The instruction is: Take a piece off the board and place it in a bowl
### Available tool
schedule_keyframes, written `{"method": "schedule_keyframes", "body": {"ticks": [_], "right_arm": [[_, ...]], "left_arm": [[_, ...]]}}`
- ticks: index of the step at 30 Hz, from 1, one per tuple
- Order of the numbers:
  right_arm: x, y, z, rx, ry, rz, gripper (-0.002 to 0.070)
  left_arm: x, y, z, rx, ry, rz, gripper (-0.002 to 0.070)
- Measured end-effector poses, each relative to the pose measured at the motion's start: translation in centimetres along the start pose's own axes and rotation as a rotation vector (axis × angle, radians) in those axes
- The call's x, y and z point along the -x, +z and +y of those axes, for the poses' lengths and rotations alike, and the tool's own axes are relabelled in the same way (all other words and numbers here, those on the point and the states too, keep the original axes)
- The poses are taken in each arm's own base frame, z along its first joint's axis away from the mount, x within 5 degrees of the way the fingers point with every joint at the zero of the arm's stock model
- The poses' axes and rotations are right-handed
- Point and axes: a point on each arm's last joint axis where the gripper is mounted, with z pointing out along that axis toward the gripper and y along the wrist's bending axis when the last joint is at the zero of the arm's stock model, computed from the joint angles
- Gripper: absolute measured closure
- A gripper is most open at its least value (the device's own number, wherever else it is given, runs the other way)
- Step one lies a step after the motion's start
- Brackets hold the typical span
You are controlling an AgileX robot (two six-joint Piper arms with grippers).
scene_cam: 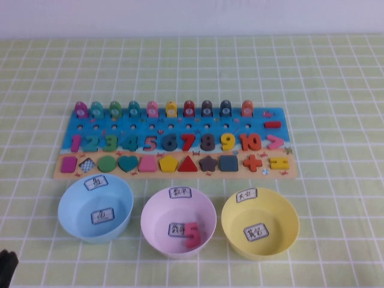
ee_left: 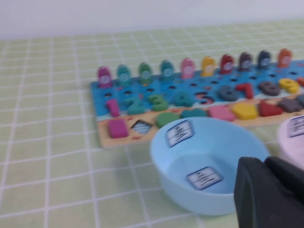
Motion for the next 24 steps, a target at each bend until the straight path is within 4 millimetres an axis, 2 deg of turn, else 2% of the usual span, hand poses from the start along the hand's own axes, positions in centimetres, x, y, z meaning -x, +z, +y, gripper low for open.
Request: {"method": "schedule_keyframes", "body": {"ticks": [10, 17, 24], "right_arm": [[0.0, 0.0, 0.0, 0.000, 0.000, 0.000, 0.0694], [0.0, 0.0, 0.0, 0.000, 0.000, 0.000, 0.0694], [0.0, 0.0, 0.0, 0.000, 0.000, 0.000, 0.0694]], "left_arm": [[-2.0, 0.5, 0.5, 0.097, -0.006, 0.015, 0.0677], [-2.7, 0.5, 0.6, 0.100, 0.053, 0.085, 0.0678], [-3.0, 0.4, 1.0, 0.186, 0.046, 0.121, 0.0678]]}}
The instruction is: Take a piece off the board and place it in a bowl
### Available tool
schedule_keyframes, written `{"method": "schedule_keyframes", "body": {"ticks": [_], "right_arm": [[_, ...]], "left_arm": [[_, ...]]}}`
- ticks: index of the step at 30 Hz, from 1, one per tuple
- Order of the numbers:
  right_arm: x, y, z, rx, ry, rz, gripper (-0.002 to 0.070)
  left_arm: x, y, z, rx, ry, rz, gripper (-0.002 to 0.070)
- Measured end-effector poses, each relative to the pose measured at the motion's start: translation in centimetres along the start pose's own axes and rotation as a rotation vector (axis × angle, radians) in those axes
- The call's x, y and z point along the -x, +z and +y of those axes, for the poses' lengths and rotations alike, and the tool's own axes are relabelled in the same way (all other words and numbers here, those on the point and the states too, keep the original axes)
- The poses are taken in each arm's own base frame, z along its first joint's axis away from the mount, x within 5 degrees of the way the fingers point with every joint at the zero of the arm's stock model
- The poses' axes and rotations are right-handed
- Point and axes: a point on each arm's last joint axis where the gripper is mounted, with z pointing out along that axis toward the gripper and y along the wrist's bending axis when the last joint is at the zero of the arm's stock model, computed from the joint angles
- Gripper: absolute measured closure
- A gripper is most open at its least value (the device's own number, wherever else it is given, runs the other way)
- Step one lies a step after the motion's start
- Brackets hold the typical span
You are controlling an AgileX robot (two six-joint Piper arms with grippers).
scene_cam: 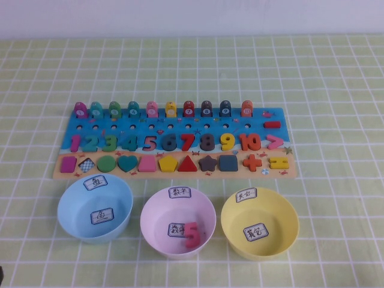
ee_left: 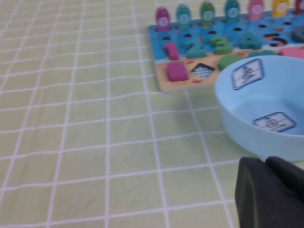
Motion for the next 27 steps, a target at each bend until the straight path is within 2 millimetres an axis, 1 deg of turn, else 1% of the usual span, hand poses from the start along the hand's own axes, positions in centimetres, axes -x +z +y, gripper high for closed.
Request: {"method": "schedule_keyframes", "body": {"ticks": [4, 8, 27], "right_arm": [[0.00, 0.00, 0.00, 0.000, 0.000, 0.000, 0.0694], [0.00, 0.00, 0.00, 0.000, 0.000, 0.000, 0.0694], [0.00, 0.00, 0.00, 0.000, 0.000, 0.000, 0.0694]], "left_arm": [[-0.01, -0.01, 0.24, 0.046, -0.023, 0.002, 0.0678], [-0.01, 0.00, 0.12, 0.035, -0.075, 0.001, 0.0678], [-0.01, 0.00, 0.09, 0.032, -0.082, 0.001, 0.0678]]}}
